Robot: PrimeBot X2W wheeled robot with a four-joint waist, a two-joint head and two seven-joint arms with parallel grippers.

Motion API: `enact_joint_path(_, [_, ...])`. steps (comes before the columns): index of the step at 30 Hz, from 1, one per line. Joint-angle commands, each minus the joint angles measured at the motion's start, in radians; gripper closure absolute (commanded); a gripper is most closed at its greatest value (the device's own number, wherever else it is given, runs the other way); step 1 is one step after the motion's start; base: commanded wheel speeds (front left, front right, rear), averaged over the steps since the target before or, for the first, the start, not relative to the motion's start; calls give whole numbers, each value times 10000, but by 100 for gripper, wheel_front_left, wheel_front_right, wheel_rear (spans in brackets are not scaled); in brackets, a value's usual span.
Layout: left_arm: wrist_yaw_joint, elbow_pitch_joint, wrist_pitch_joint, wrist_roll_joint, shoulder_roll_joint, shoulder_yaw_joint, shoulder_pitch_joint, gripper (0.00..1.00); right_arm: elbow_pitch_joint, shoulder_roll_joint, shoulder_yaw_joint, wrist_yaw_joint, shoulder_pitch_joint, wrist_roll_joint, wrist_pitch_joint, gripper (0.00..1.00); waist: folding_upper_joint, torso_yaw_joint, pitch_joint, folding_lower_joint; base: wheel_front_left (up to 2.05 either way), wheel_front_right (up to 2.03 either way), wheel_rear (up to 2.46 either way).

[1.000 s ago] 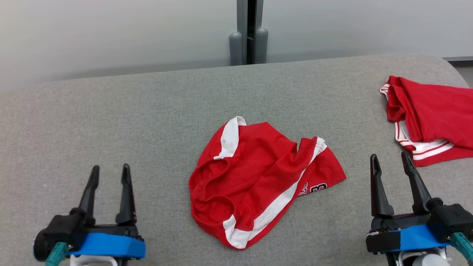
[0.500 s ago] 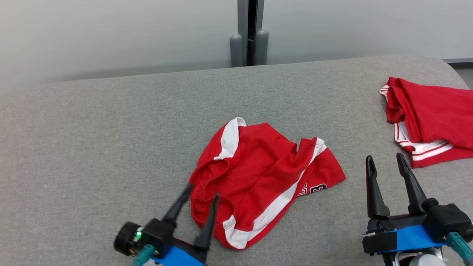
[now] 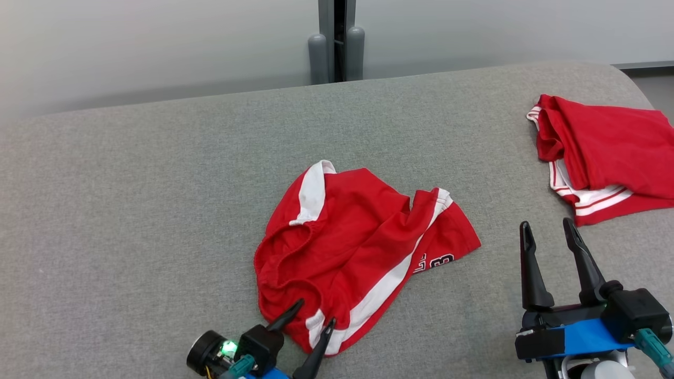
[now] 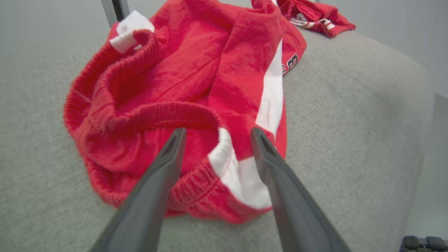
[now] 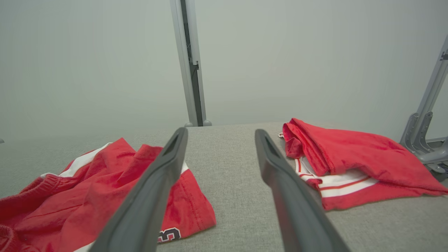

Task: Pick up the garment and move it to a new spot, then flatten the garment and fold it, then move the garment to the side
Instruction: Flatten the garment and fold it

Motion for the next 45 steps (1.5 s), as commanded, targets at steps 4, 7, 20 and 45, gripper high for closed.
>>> enact_joint_path(4, [-13,750,187,-47,79,-228,-333,18,14,22,-57,-5,-108,6,-18,0,0,-67,45,0,0,0,0])
enact_joint_path(7, [-6,1132,192,-209,72,-266,-424,100,-9,22,-140,-5,-99,0,-18,0,0,-43,62,0,0,0,0])
enact_joint_path(20, [581,-75,-30,-856,715,999,-6,100,133,18,-88,-5,58,176,-16,0,0,734,114,0,0,0,0])
enact_joint_path(45, [780,-3725,-39,-331,-60,4270,1427,0,540,16,-84,-5,-9,-35,-16,0,0,865,-25,0,0,0,0])
